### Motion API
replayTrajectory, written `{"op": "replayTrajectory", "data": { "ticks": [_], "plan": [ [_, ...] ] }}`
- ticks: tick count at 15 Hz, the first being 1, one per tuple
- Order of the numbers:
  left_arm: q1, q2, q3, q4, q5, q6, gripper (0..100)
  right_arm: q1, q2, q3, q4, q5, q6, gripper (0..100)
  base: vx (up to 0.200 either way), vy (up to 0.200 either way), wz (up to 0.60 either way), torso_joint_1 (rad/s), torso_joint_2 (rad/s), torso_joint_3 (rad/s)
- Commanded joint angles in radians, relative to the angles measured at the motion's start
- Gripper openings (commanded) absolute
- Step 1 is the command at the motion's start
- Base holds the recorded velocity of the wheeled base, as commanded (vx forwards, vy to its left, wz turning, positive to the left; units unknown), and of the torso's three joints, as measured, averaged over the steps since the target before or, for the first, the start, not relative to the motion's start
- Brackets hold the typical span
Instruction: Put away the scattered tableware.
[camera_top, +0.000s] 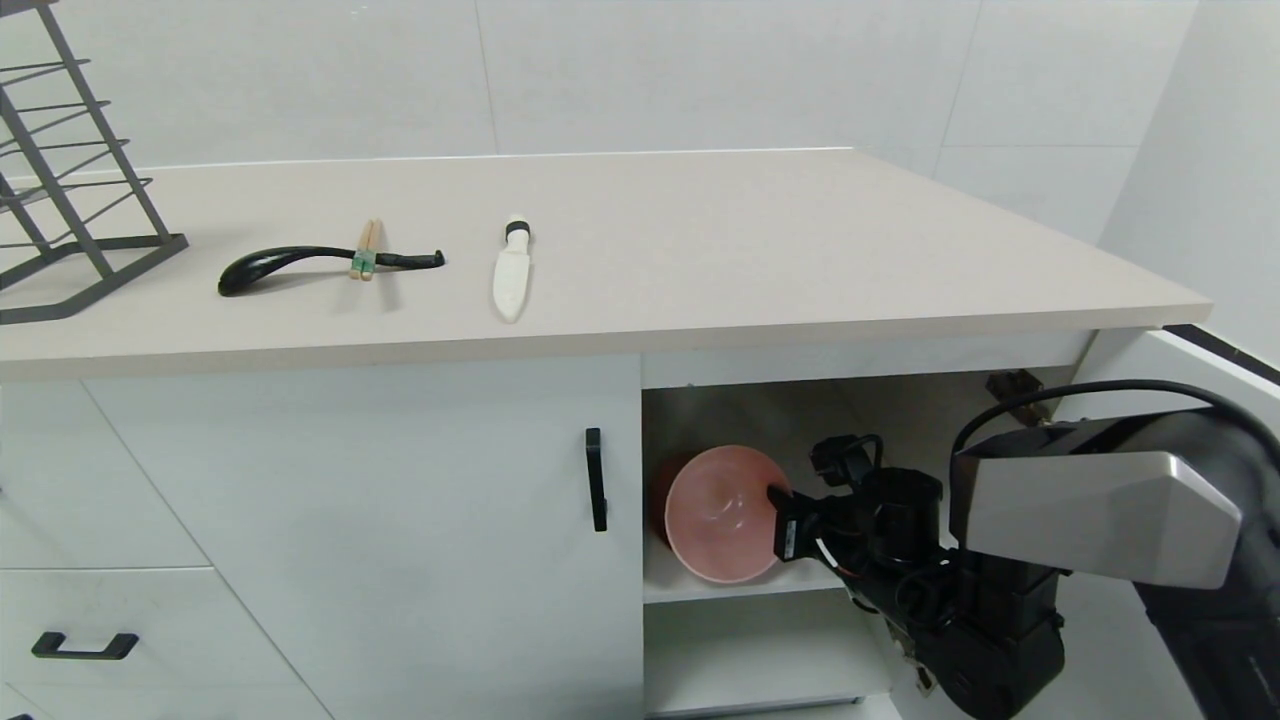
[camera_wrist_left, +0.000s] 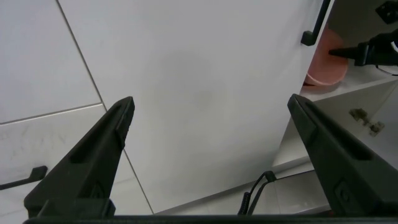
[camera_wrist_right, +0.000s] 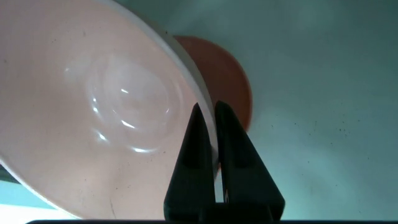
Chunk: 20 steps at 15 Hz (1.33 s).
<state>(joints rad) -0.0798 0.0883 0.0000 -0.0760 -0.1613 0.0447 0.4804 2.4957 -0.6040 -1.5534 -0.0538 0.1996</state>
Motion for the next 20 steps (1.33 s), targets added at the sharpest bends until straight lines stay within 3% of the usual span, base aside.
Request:
{"op": "replayTrajectory", "data": {
  "ticks": [1,4,7,10,14,18,19,20],
  "plan": [
    [0.0,0.005,0.0,-0.001,0.0,-0.002,100,0.003,0.002,-0.003,-0.002,0.0,0.0,100,0.0,0.0,0.0,0.0,0.0,0.0],
    [0.0,0.005,0.0,-0.001,-0.004,-0.005,100,0.007,0.002,-0.01,-0.005,0.002,-0.002,100,0.0,0.0,0.0,0.0,0.0,0.0],
    [0.0,0.005,0.0,0.001,-0.067,-0.006,100,0.014,0.002,-0.01,-0.017,0.025,-0.062,100,0.0,0.0,0.0,0.0,0.0,0.0],
    [0.0,0.005,0.0,0.001,-0.069,-0.008,100,0.015,-0.017,-0.005,-0.017,0.026,-0.068,100,0.0,0.0,0.0,0.0,0.0,0.0],
    [0.0,0.005,0.0,0.001,-0.038,-0.011,100,0.035,-0.225,0.191,-0.017,0.017,-0.163,100,0.0,0.0,0.0,0.0,0.0,0.0],
    [0.0,0.005,0.0,-0.001,-0.014,-0.012,100,0.056,-0.488,0.445,-0.017,0.017,-0.169,100,0.0,0.0,0.0,0.0,0.0,0.0],
    [0.018,0.001,0.0,0.001,-0.014,-0.022,100,0.056,-0.614,0.533,-0.017,0.015,-0.169,100,0.0,0.0,0.0,0.0,0.0,0.0],
    [0.084,-0.039,0.0,0.001,-0.023,-0.034,100,0.055,-0.704,0.604,-0.017,0.017,-0.177,100,0.0,0.0,0.0,0.0,0.0,0.0]
  ]
}}
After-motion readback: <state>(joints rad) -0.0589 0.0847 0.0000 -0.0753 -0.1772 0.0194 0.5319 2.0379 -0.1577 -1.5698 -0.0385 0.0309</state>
